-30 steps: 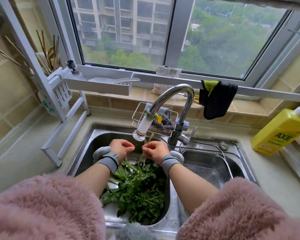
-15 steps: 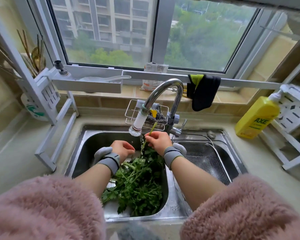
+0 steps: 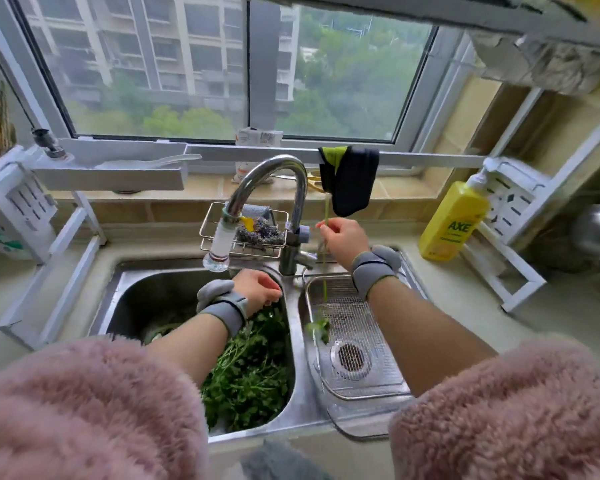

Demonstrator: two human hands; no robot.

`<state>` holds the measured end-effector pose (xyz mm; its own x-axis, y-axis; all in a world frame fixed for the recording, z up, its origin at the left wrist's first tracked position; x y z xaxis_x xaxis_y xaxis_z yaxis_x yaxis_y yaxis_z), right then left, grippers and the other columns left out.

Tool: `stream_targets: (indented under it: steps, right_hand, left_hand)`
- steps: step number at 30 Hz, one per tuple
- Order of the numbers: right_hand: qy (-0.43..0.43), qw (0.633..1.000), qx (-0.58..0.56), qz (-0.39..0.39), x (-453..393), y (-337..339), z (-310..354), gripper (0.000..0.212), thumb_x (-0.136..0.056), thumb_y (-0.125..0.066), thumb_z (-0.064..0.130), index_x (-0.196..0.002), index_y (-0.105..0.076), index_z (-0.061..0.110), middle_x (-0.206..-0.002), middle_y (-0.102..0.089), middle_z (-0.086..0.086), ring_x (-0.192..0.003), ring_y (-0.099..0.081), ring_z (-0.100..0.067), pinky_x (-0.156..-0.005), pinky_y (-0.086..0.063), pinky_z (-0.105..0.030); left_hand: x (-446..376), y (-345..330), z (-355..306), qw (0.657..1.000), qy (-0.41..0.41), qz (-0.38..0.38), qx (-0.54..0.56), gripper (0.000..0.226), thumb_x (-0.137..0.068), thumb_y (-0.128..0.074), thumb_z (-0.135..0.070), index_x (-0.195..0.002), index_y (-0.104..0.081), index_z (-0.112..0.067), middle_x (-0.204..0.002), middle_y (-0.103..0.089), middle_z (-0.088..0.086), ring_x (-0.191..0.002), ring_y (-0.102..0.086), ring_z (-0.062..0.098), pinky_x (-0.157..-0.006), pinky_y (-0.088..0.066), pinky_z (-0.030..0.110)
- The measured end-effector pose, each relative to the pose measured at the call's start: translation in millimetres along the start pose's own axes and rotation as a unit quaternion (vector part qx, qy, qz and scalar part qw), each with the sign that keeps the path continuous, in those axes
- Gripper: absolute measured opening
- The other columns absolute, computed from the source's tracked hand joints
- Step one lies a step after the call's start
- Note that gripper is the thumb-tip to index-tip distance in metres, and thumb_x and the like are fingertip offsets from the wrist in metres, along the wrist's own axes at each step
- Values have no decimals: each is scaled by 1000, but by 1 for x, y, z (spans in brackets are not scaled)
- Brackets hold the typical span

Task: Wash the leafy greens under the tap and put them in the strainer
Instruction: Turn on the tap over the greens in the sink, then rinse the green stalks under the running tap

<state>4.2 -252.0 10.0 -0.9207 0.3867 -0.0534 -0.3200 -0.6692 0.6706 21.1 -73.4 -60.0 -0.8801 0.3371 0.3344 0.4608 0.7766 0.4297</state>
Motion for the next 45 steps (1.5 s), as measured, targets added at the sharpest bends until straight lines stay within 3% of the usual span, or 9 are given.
stream_targets:
  steps: [5,9,11,14,21,25,31,41,45]
  right_hand:
    - [-50,989,124,60,-11,29,-36,24,-95,-45,17,-80,-60,6,-77,-48,-15,-75,-40,-22,-63,-27,-26]
    - [-105,936,294,163,-3,11,-84,29,-100,-36,22,-105,-58,4,-75,-48,-12,-90,-51,-24,-55,-33,-23]
    - [-99,915,348,178,2,-1,-97,34,-100,-37,24,-119,-57,4,-99,-60,-14,-110,-55,-29,-75,-46,-27]
    - [-57,932,267,239,13,-51,-86,31,-96,-44,22,-107,-64,2,-114,-64,-16,-107,-58,-31,-85,-45,-29]
    - [-58,912,94,396,70,-185,-54,20,-90,-54,16,-73,-64,17,-81,-63,-8,-79,-60,-23,-87,-53,-41]
    - [-71,888,149,430,101,-232,-55,34,-89,-51,14,-56,-47,19,-70,-57,-8,-74,-54,-22,-75,-49,-34]
    - [-70,856,224,460,127,-282,-52,33,-94,-46,16,-112,-61,-6,-116,-63,-22,-107,-59,-35,-85,-49,-36]
    - [-25,859,300,414,113,-345,-30,11,-95,-39,8,-101,-49,8,-114,-55,-19,-94,-54,-31,-80,-45,-33]
    - [-2,863,302,404,102,-383,-23,29,-95,-42,11,-122,-47,2,-130,-45,-18,-117,-49,-35,-95,-41,-38]
  left_hand:
    - [-1,-43,-21,1000,-6,-8,5,3,-79,-69,3,-81,-70,3,-31,-51,-11,-29,-45,-5,-38,-38,7]
    - [0,-59,-13,1000,16,-19,-5,8,-78,-71,-2,-84,-71,3,-38,-54,-11,-31,-46,-4,-40,-39,9]
    - [5,-56,-1,999,43,-16,-21,3,-79,-71,-5,-80,-71,-3,-44,-56,-8,-34,-48,-2,-40,-39,11]
    - [21,-32,40,992,114,-40,-21,19,-80,-70,-5,-64,-64,-11,-43,-57,-5,-41,-52,5,-41,-41,14]
    - [62,43,121,966,219,-132,25,32,-80,-63,10,-56,-54,-7,-34,-51,-5,-26,-45,2,-31,-36,9]
    - [73,75,147,965,218,-147,-1,23,-81,-63,6,-64,-59,-10,-27,-46,-15,-34,-50,0,-36,-35,4]
    - [73,102,187,963,228,-142,-10,8,-77,-70,2,-70,-69,-1,-54,-53,-1,-55,-50,12,-67,-46,25]
    - [35,122,216,969,207,-112,-77,9,-82,-67,-5,-89,-73,-4,-97,-71,14,-89,-64,23,-82,-50,28]
    - [19,132,222,966,196,-121,-119,15,-89,-59,-9,-96,-72,-11,-108,-68,9,-103,-62,25,-86,-45,26]
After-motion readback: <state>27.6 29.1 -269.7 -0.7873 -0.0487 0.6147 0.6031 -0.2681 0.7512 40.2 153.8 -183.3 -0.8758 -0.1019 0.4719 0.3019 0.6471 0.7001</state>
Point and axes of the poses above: each hand's wrist, its own x-axis away from the middle knuckle, its own y-axis out of the back of the hand, z = x × y, the point moved 2 cm from there along -x, towards the middle knuckle
